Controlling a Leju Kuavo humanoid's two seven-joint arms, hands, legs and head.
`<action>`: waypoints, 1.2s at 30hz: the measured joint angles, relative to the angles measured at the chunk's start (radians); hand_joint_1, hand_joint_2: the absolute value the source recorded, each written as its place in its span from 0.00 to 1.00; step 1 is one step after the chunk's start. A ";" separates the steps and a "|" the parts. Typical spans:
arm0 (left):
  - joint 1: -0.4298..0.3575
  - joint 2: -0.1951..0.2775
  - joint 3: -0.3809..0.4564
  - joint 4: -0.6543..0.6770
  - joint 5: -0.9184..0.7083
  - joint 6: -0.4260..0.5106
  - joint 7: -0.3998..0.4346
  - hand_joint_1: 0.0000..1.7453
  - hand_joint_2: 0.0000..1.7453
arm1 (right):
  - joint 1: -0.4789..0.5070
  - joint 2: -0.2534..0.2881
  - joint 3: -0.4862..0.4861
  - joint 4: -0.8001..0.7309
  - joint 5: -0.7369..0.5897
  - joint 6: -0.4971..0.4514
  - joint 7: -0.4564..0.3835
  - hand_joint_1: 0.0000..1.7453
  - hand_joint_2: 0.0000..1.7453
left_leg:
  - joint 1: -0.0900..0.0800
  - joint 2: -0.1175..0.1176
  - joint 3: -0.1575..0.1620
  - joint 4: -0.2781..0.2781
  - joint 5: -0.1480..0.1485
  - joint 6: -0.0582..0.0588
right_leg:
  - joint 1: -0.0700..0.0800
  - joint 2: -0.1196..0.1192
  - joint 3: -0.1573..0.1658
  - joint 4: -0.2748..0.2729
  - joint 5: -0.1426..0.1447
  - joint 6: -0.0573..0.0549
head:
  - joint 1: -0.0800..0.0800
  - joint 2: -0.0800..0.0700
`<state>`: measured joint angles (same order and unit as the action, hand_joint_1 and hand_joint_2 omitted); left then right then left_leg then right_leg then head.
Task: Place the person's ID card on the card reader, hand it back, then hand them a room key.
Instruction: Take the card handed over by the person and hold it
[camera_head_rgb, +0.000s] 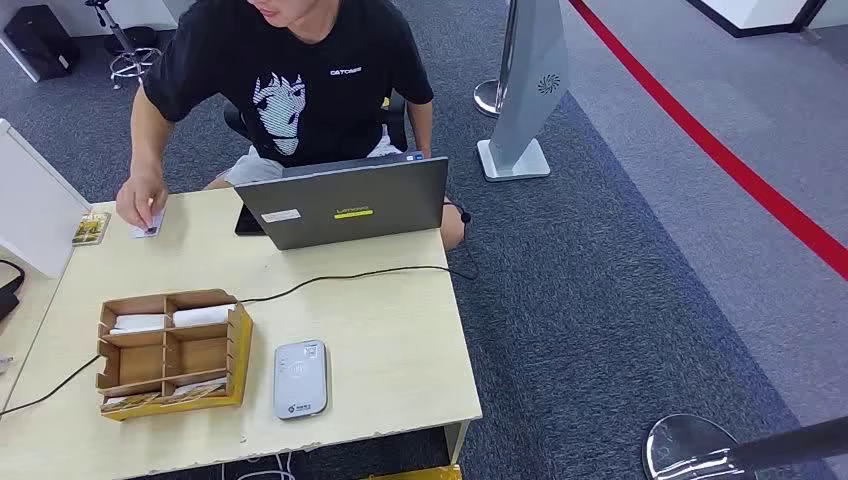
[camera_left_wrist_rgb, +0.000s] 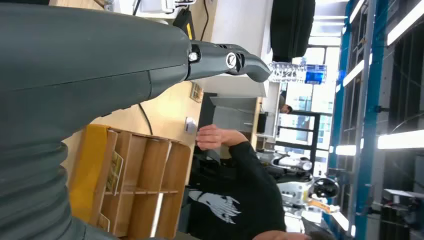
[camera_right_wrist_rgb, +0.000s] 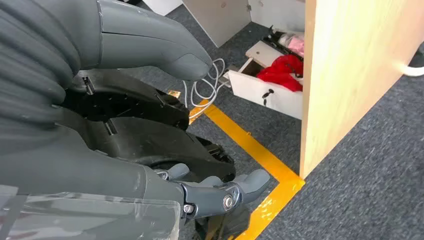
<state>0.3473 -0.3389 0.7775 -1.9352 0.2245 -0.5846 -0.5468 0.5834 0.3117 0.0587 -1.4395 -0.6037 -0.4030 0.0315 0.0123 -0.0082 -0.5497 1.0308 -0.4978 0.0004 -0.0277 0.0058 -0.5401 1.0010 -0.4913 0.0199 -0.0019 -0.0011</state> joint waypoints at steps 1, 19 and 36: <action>0.000 0.000 -0.007 -0.009 -0.015 0.003 -0.001 0.00 1.00 | 0.000 0.000 0.000 0.000 0.002 0.000 0.003 0.00 1.00 | 0.000 0.000 0.000 0.000 0.000 0.000 | 0.000 0.000 0.000 0.000 0.000 0.000 | 0.000 0.000; -0.114 0.171 -0.242 -0.044 -0.506 0.191 0.165 0.00 1.00 | 0.000 0.008 -0.017 -0.006 0.090 0.026 0.084 0.00 1.00 | 0.000 0.000 0.000 0.000 0.001 -0.001 | 0.000 0.000 -0.001 0.000 0.001 -0.001 | 0.000 0.000; -0.247 0.420 -0.443 -0.025 -1.014 0.339 0.402 0.00 1.00 | 0.000 0.018 -0.030 -0.006 0.107 0.037 0.045 0.00 1.00 | 0.001 0.001 0.000 0.000 0.001 -0.001 | 0.001 0.000 -0.002 0.000 0.002 -0.002 | 0.000 0.000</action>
<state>0.1005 0.0815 0.3344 -1.9604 -0.7895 -0.2460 -0.1452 0.5831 0.3292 0.0288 -1.4458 -0.4967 -0.3657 0.0770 0.0132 -0.0076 -0.5501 1.0308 -0.4963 -0.0005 -0.0266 0.0059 -0.5416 1.0013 -0.4896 0.0174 -0.0016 -0.0011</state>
